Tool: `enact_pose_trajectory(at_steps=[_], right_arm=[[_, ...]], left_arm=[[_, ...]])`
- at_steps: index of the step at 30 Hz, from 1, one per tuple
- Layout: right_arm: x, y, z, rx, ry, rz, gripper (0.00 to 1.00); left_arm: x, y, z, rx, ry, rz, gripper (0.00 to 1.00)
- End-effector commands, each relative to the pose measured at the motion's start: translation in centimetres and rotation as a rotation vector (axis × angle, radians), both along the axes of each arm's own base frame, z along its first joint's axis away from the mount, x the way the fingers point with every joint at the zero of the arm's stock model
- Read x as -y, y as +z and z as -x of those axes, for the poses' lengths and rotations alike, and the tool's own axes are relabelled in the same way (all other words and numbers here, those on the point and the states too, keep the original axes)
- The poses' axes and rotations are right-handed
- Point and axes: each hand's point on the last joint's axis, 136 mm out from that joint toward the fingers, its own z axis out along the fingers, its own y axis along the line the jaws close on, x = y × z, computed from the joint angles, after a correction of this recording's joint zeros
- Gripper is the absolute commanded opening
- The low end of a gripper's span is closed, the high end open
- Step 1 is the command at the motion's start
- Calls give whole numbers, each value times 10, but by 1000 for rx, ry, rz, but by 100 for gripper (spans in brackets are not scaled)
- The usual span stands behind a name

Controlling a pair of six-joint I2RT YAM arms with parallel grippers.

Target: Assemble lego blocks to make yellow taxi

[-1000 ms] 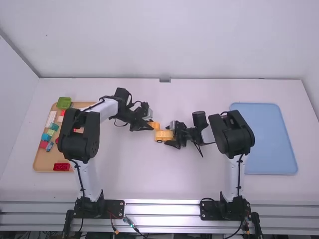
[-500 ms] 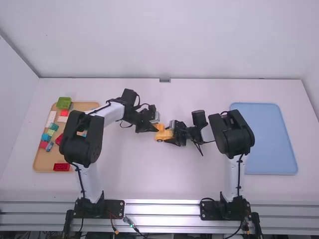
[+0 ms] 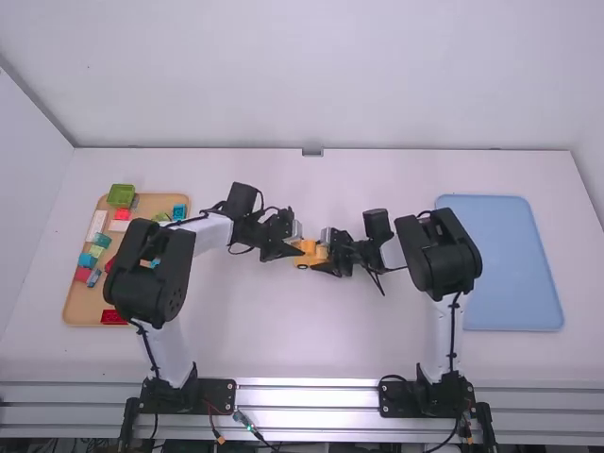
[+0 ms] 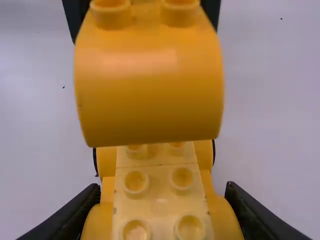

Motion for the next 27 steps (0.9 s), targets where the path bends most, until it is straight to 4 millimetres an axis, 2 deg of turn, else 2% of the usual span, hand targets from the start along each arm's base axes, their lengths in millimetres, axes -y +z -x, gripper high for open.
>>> enact_pose_trajectory(at_steps=[1, 9, 16, 27], right_arm=[[-3, -1, 1, -4, 13, -7, 52], [-3, -1, 0, -3, 13, -7, 52], [-1, -1, -1, -4, 6, -7, 51], [-2, 0, 1, -11, 17, -17, 51]], left_arm=[[7, 14, 5, 4, -29, 64, 2], [9, 3, -2, -55, 16, 75, 2], [12, -6, 9, -68, 1, 75, 2], [12, -17, 12, -65, 36, 98, 2]])
